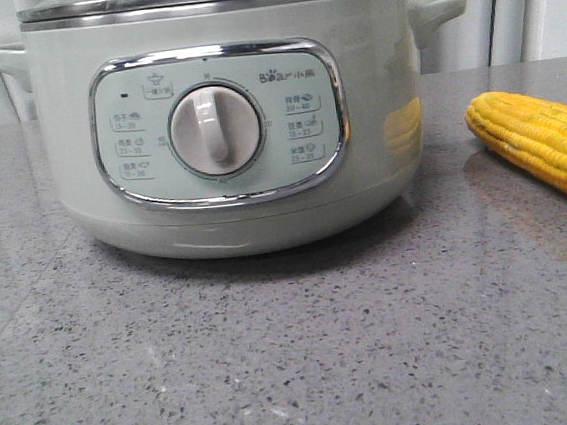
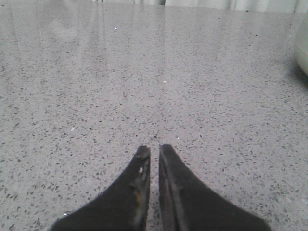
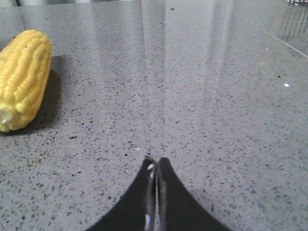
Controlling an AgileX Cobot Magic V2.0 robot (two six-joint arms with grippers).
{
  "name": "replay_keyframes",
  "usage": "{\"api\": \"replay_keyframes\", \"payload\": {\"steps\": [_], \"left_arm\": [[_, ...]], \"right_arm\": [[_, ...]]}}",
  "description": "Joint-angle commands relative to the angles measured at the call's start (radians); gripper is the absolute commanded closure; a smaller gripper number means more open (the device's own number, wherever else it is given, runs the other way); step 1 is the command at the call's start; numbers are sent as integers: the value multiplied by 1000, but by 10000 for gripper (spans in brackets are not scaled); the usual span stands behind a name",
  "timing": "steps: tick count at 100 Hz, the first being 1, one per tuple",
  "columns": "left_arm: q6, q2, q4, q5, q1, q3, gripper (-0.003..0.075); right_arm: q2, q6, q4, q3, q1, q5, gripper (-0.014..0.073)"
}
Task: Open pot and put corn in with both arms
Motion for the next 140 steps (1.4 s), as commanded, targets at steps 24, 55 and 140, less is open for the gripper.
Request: {"api": "replay_keyframes", "payload": {"steps": [24, 55, 140], "left_arm": [[-11, -30, -8, -63, -7, 21, 741], [-11, -30, -8, -157, -7, 21, 741], [-5, -30, 21, -189, -7, 21, 741]], "right_arm": [[-21, 0, -18, 20, -2, -53, 657], [-21, 0, -18, 20, -2, -170, 657], [-19, 0, -19, 20, -2, -264, 657]]}}
